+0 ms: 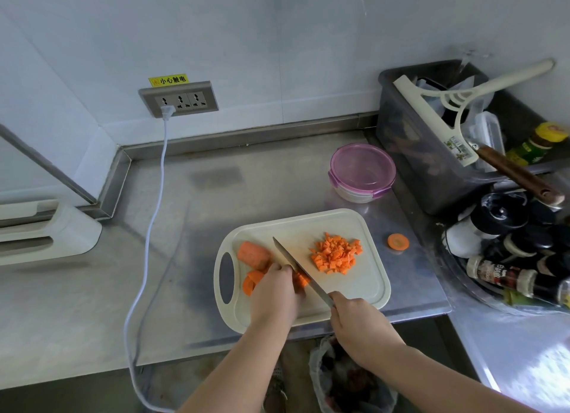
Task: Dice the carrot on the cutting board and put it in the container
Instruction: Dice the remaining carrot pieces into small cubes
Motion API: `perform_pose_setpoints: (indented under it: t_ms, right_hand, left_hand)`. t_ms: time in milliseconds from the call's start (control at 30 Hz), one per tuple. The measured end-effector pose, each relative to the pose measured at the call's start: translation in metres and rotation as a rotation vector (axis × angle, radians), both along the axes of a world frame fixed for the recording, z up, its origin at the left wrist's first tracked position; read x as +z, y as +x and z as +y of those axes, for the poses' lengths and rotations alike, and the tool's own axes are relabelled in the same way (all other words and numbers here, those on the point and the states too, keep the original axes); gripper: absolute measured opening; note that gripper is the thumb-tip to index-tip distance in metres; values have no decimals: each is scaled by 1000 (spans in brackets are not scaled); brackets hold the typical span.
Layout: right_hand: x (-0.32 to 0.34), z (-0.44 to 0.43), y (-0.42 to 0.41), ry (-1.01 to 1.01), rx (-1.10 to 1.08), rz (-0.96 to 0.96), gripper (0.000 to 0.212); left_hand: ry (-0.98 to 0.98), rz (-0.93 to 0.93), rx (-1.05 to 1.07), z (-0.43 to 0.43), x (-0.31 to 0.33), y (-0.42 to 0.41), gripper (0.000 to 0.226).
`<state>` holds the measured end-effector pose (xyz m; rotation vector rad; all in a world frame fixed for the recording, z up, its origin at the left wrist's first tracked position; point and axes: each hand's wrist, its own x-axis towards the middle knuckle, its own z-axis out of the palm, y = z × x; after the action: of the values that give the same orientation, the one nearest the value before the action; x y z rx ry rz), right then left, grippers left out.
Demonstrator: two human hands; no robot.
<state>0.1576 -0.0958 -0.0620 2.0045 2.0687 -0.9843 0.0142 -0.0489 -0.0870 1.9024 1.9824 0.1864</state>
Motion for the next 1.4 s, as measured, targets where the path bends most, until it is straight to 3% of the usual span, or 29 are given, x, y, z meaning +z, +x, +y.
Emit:
perform_pose_setpoints:
  t_ms: [567, 967, 1400]
  right_hand:
    - [-6, 3, -10, -78, 49, -104, 37]
    - [-2, 7, 4, -82, -52, 5, 26]
    - [8, 22, 37, 70, -182, 92, 18]
  left_hand:
    - [31, -26, -7, 0, 0, -2, 20]
    - [27, 6, -55, 9, 2, -2, 21]
    - [-62, -11, -146, 55, 1, 20, 18]
